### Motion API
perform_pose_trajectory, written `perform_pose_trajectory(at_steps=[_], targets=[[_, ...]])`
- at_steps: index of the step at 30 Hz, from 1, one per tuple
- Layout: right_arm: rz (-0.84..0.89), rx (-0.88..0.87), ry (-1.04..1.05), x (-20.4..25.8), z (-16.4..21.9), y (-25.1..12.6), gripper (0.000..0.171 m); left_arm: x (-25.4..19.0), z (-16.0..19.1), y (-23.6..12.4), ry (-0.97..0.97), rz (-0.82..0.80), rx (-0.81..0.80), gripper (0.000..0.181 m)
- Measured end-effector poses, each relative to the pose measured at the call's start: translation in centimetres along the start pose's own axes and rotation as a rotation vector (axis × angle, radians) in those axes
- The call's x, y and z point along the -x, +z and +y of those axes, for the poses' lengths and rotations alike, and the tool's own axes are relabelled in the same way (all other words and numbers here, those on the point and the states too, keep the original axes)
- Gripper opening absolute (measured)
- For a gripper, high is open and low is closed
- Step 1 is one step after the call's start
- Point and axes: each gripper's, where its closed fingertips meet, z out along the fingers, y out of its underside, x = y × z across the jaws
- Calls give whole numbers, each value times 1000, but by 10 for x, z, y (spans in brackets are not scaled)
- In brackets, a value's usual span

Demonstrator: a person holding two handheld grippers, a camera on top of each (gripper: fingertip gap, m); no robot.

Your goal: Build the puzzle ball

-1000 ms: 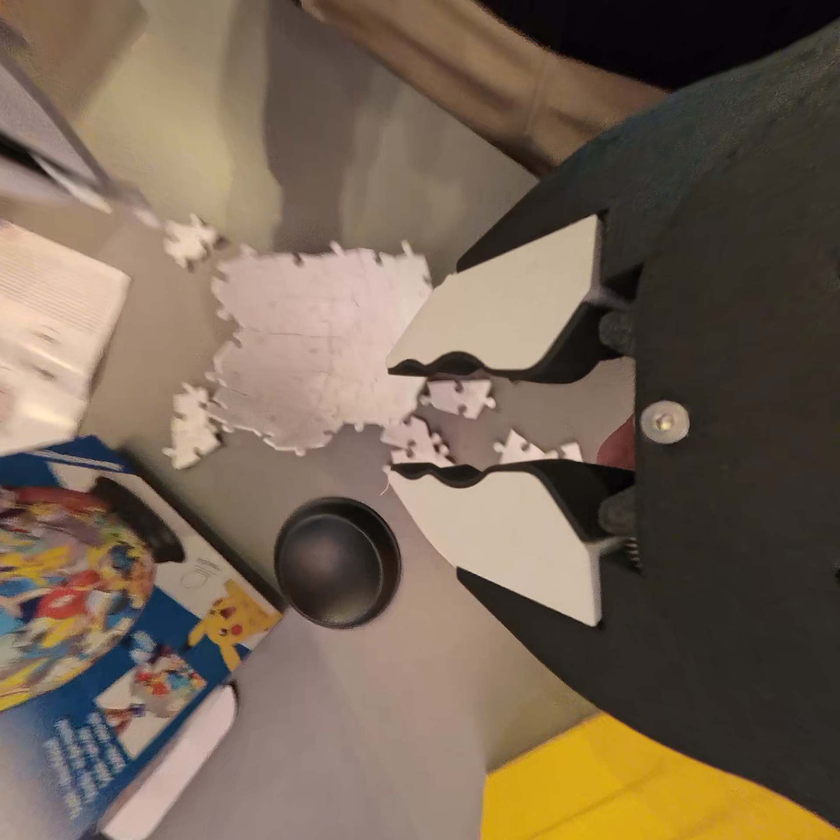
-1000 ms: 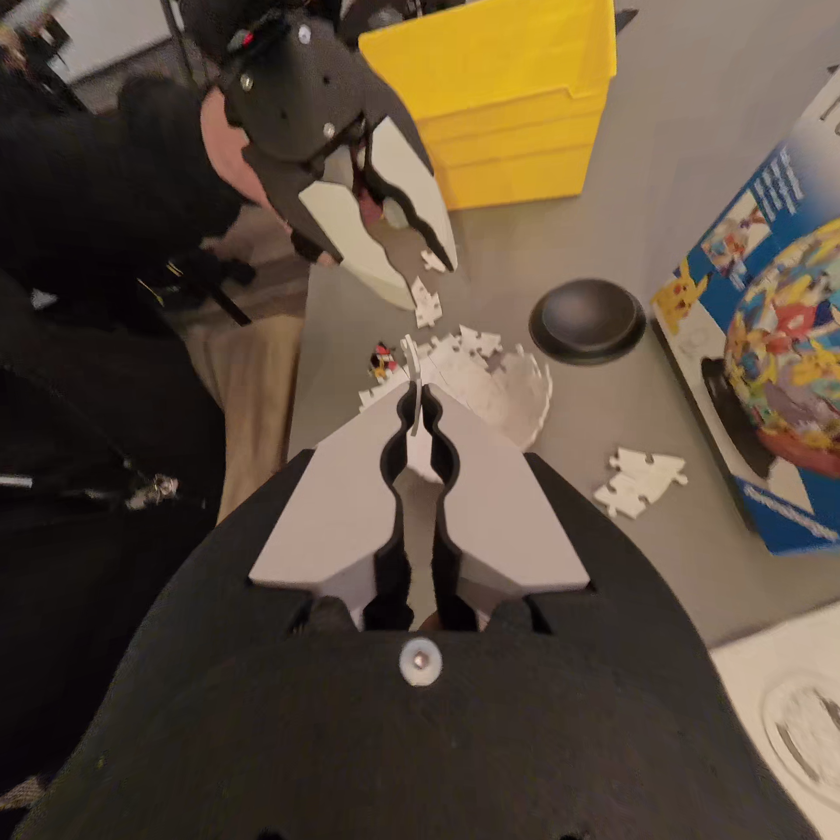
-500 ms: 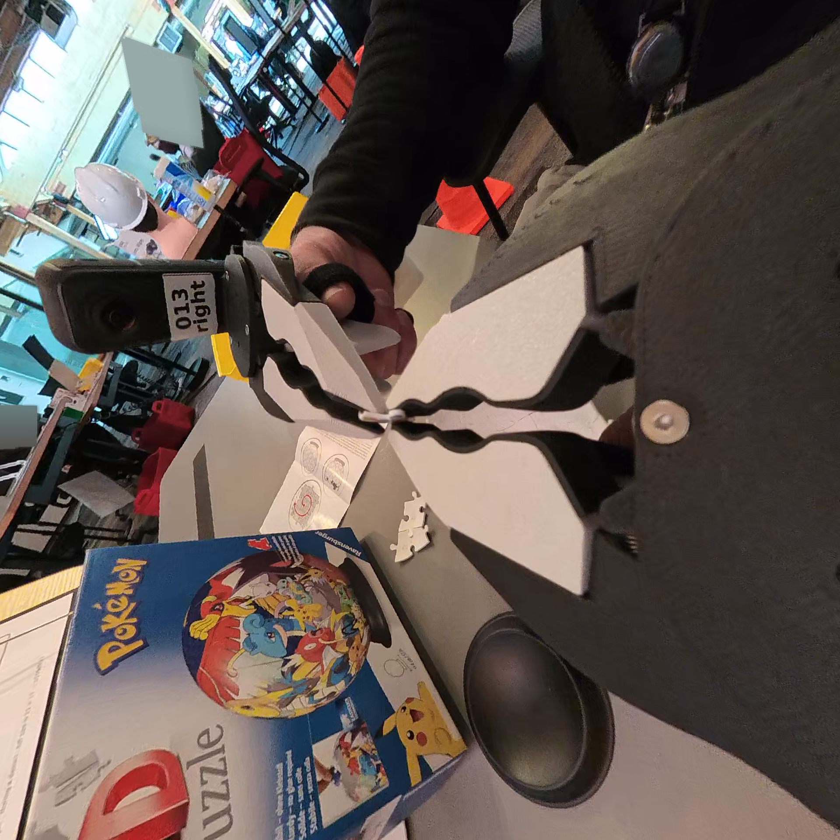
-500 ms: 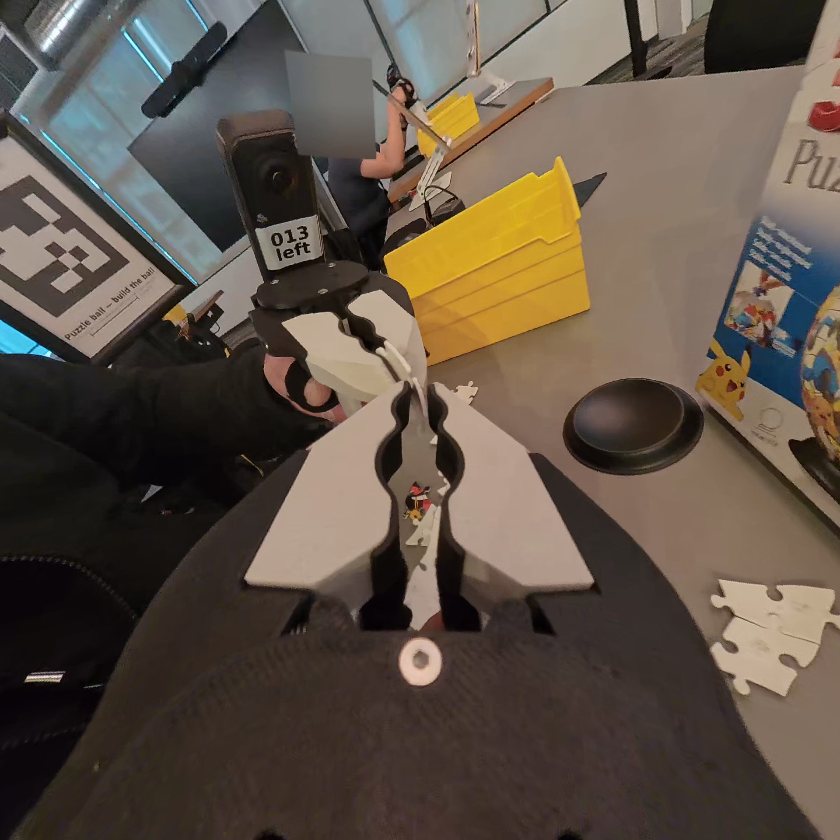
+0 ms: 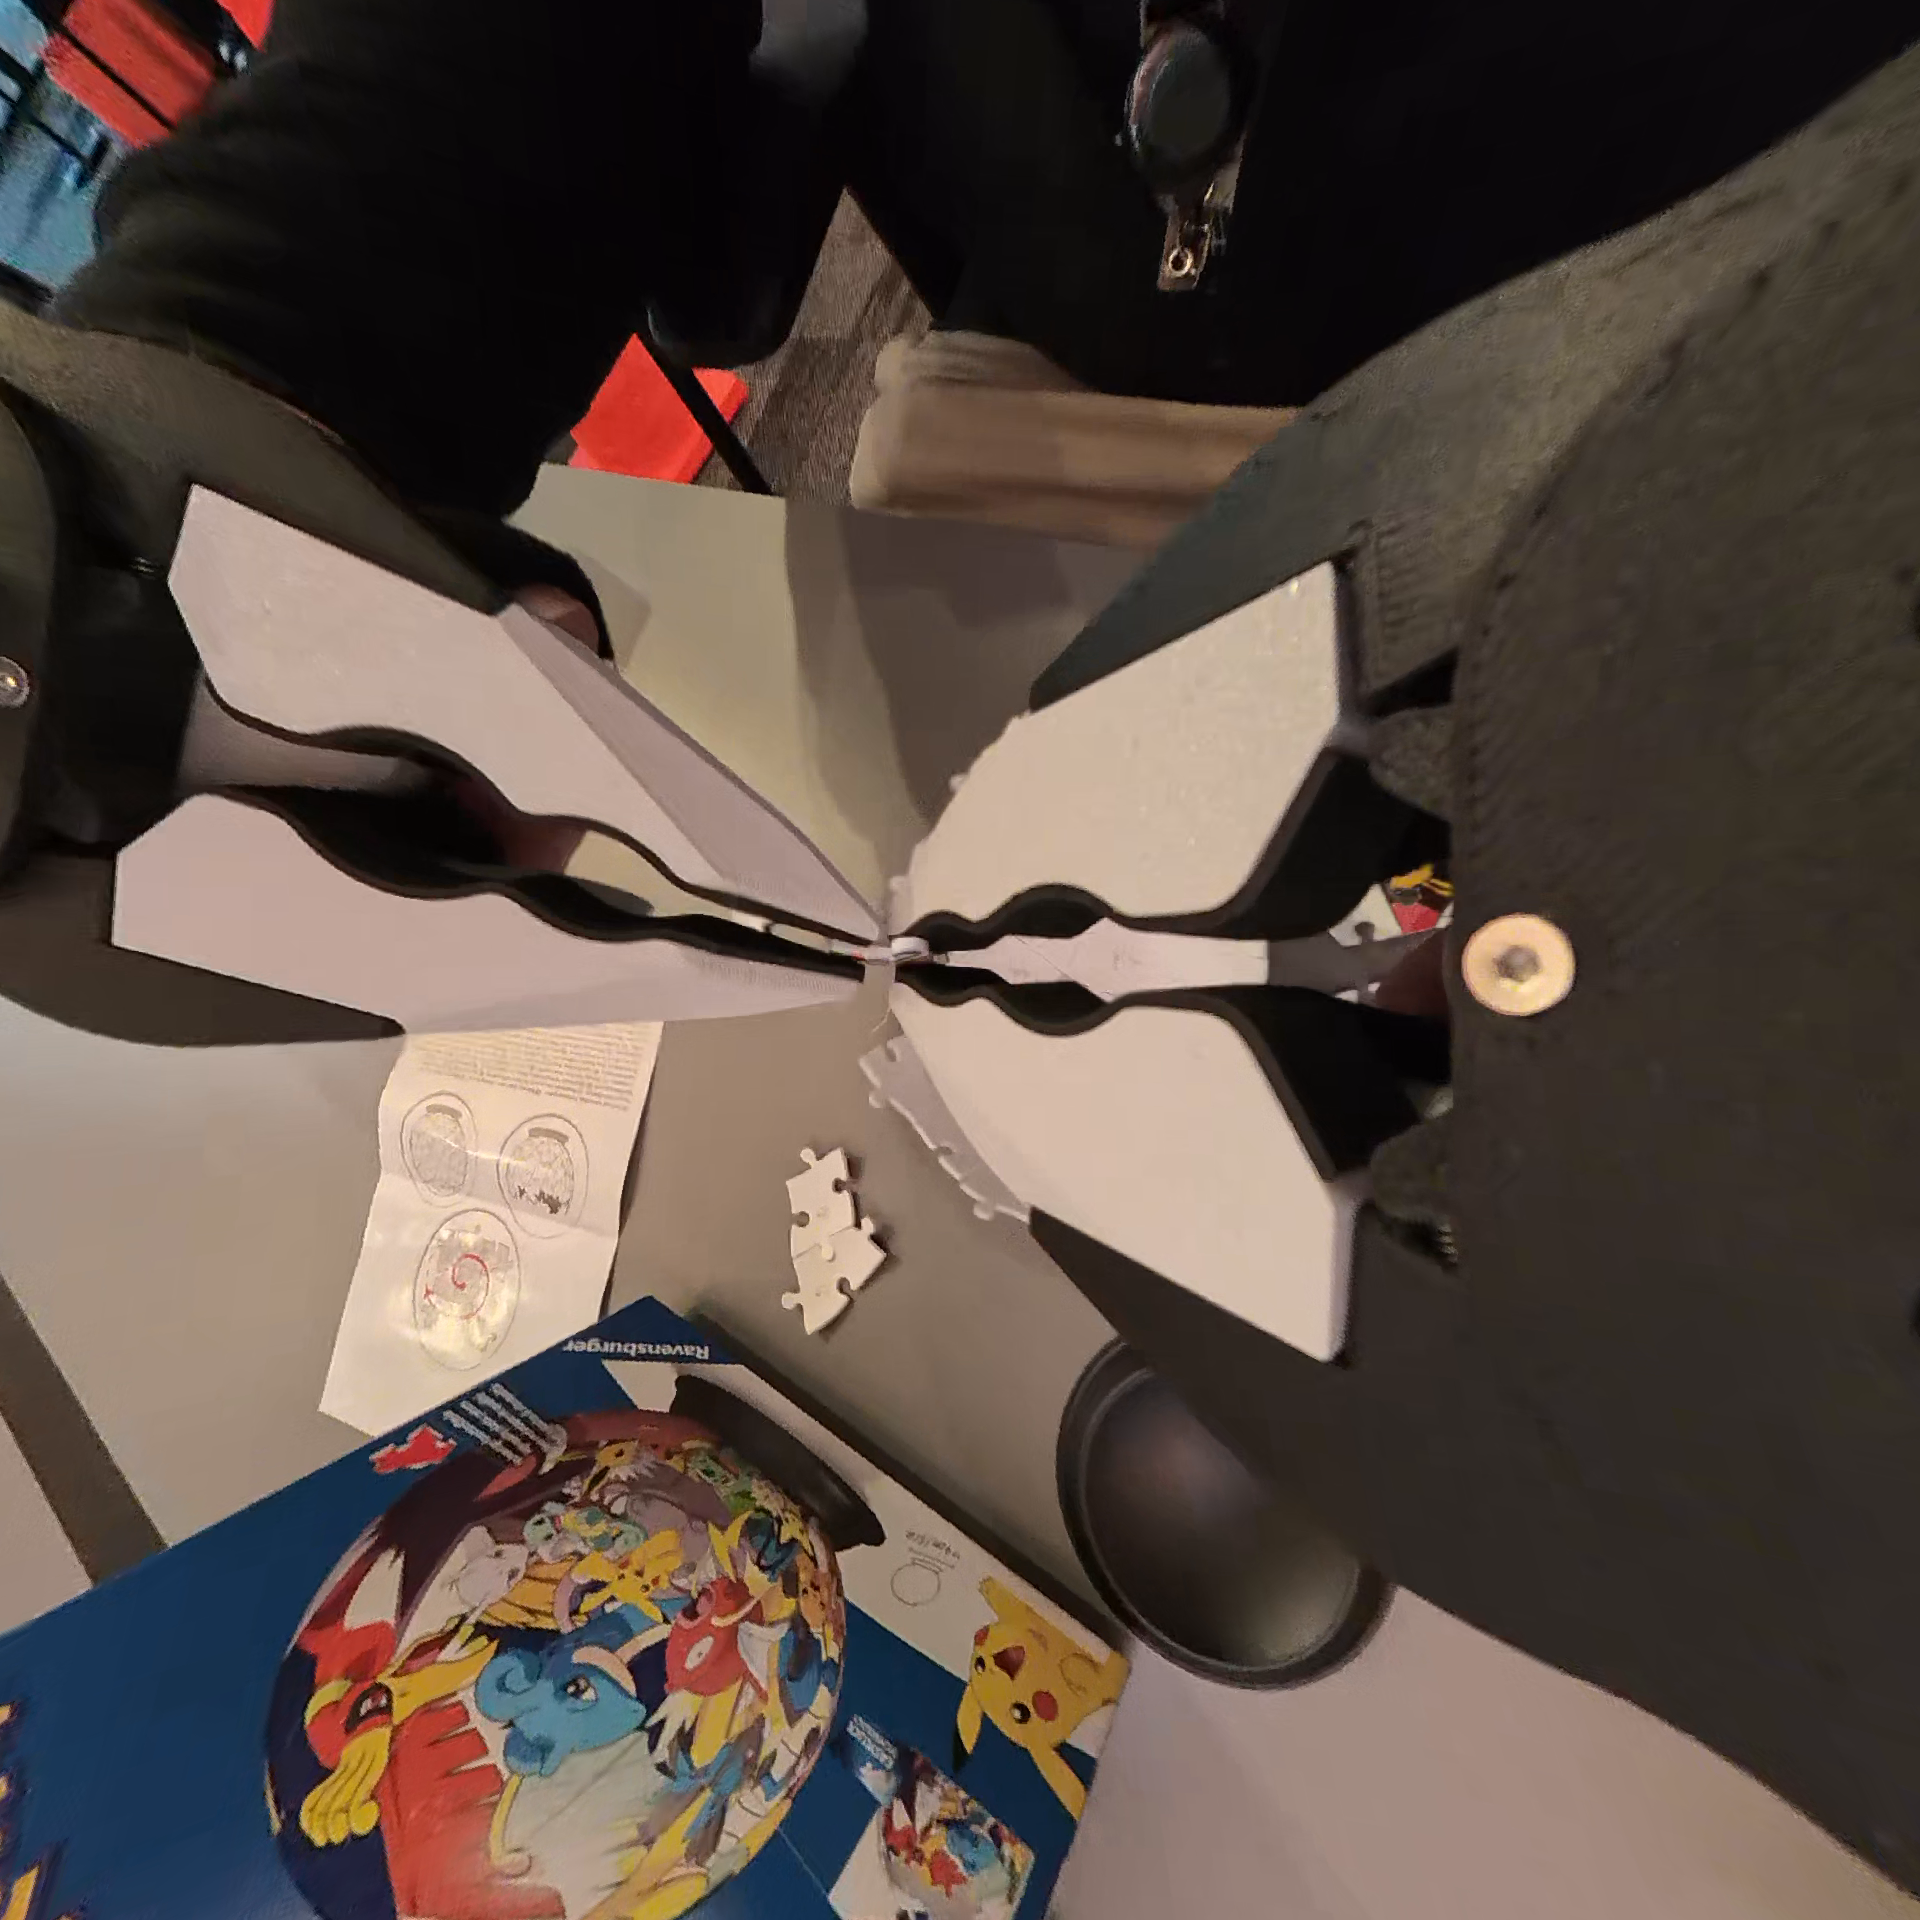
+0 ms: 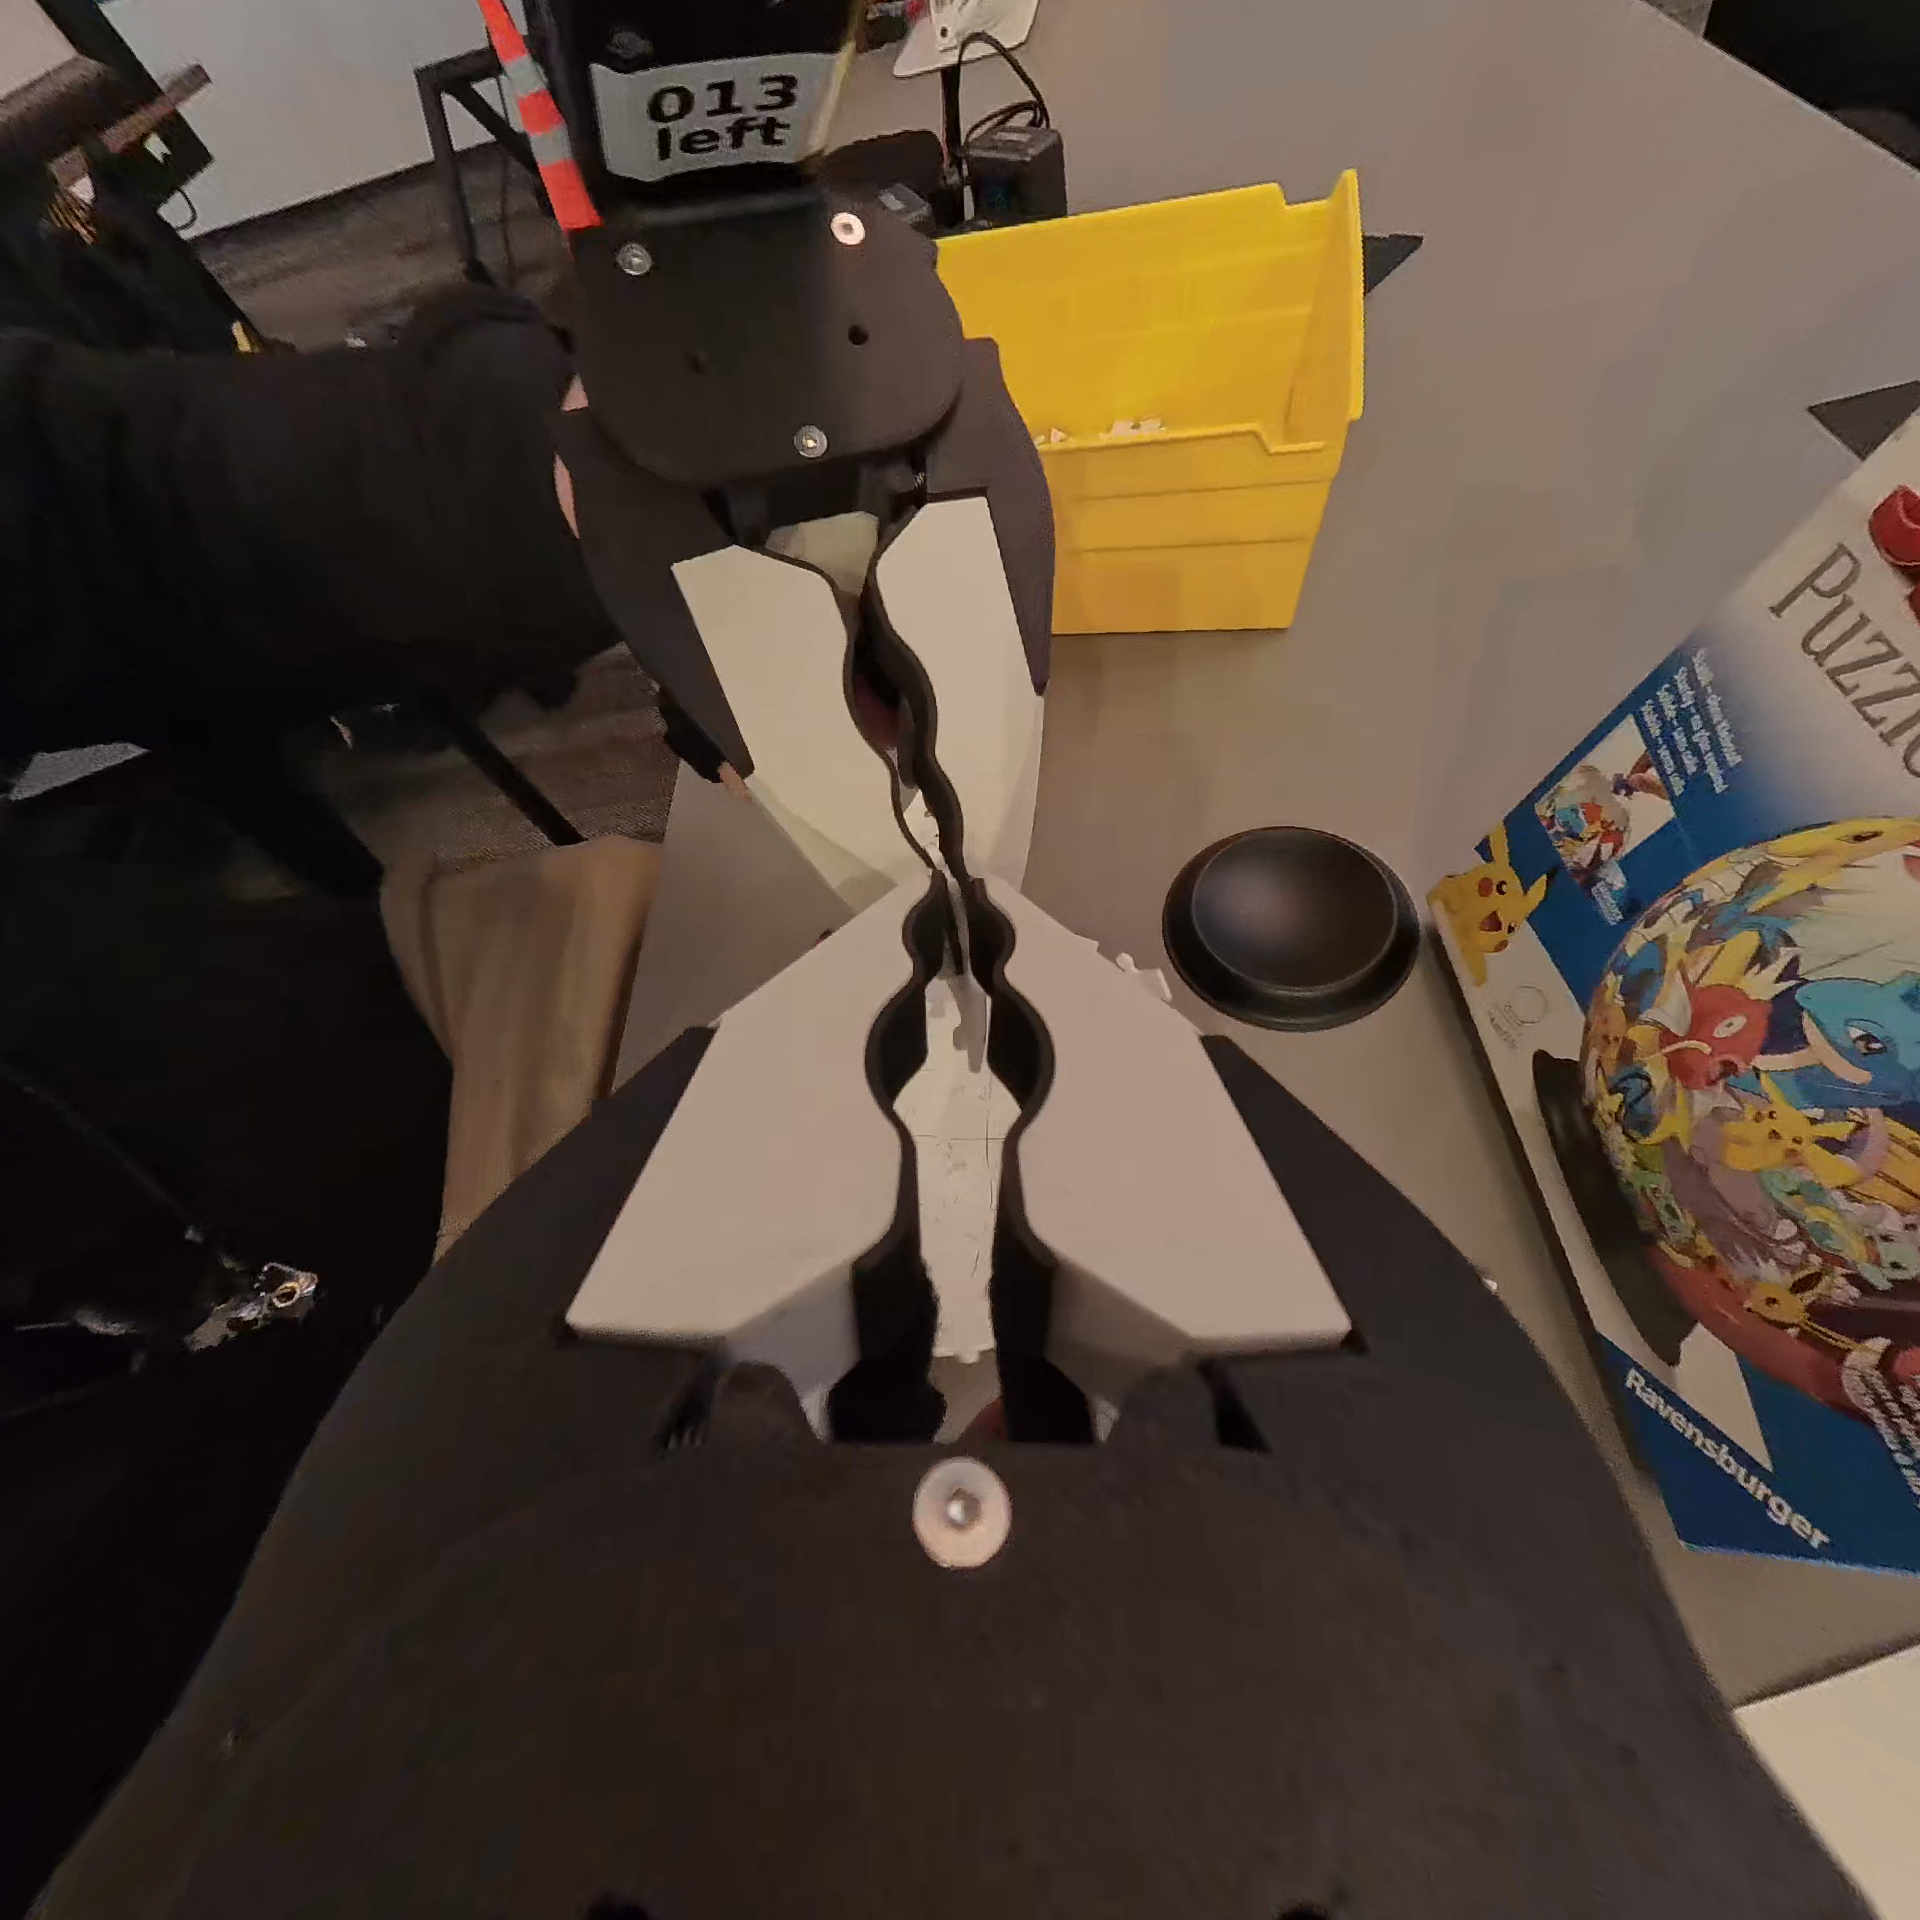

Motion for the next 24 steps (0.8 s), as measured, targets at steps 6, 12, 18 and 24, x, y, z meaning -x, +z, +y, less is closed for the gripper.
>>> perform_pose_trajectory(at_steps=[6, 12, 18, 24], targets=[[8, -208, 140, -14, -13, -19, 0, 5, -15, 4, -43, 93, -157, 25], [39, -238, 173, -19, 0, -23, 1, 3, -9, 23, -57, 147, -164, 5], [67, -111, 185, -11, 31, -31, 1, 1, 9, 32, -21, 199, 8, 2], [173, 62, 44, -7, 52, -34, 5, -2, 31, 44, 91, 189, 268, 2]])
